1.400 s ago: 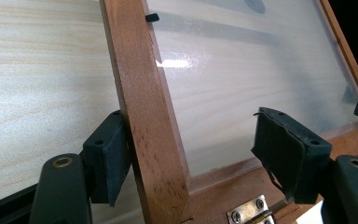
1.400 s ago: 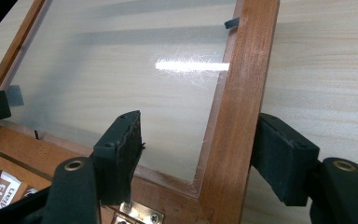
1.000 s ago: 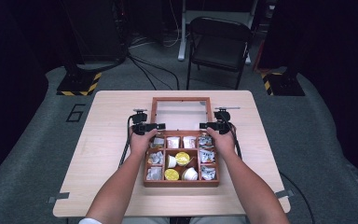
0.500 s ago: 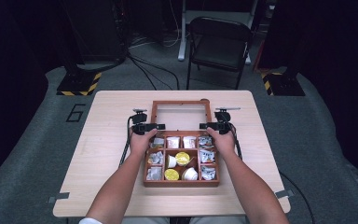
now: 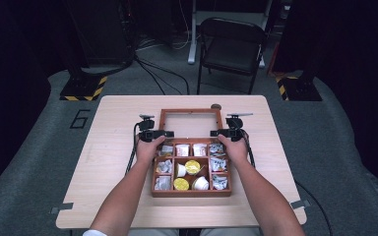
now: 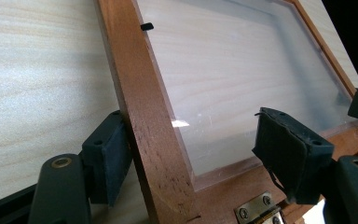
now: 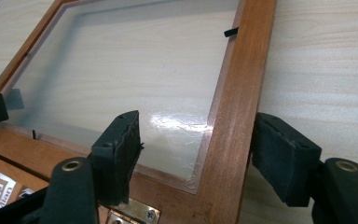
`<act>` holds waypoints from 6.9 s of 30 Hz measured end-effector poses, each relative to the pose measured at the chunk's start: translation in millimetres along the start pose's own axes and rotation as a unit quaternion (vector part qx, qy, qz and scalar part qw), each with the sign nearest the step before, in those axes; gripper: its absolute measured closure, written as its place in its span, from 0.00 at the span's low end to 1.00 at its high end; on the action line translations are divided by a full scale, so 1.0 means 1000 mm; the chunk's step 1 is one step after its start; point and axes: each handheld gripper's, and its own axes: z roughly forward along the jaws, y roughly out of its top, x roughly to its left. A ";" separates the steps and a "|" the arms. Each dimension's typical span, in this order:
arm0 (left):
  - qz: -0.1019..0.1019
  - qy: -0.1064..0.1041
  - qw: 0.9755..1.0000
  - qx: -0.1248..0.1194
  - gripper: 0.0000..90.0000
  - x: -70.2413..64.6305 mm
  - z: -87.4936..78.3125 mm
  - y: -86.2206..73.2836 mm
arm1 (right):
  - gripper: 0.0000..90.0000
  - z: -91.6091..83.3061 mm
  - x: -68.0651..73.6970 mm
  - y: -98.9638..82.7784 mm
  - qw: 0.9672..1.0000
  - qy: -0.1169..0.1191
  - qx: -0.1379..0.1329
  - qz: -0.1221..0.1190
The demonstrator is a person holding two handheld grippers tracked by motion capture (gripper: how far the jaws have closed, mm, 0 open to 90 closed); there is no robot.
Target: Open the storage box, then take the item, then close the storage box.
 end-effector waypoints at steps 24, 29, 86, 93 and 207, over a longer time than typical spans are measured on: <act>-0.002 0.003 1.000 0.004 0.31 0.001 -0.001 0.000 | 0.37 0.000 -0.001 -0.002 1.000 0.004 0.012 0.026; -0.008 0.014 1.000 -0.009 0.32 0.007 -0.011 0.003 | 0.38 -0.009 -0.001 -0.001 1.000 -0.023 0.002 -0.001; 0.077 -0.015 0.993 -0.093 0.38 -0.025 -0.141 -0.031 | 0.44 -0.056 0.112 -0.083 0.976 0.069 0.042 -0.202; 0.078 -0.010 0.993 -0.088 0.38 -0.023 -0.138 -0.035 | 0.44 -0.047 0.109 -0.093 0.977 0.070 0.052 -0.197; 0.073 -0.014 0.993 -0.088 0.38 -0.021 -0.136 -0.039 | 0.42 -0.111 0.045 -0.043 0.987 0.021 0.006 -0.158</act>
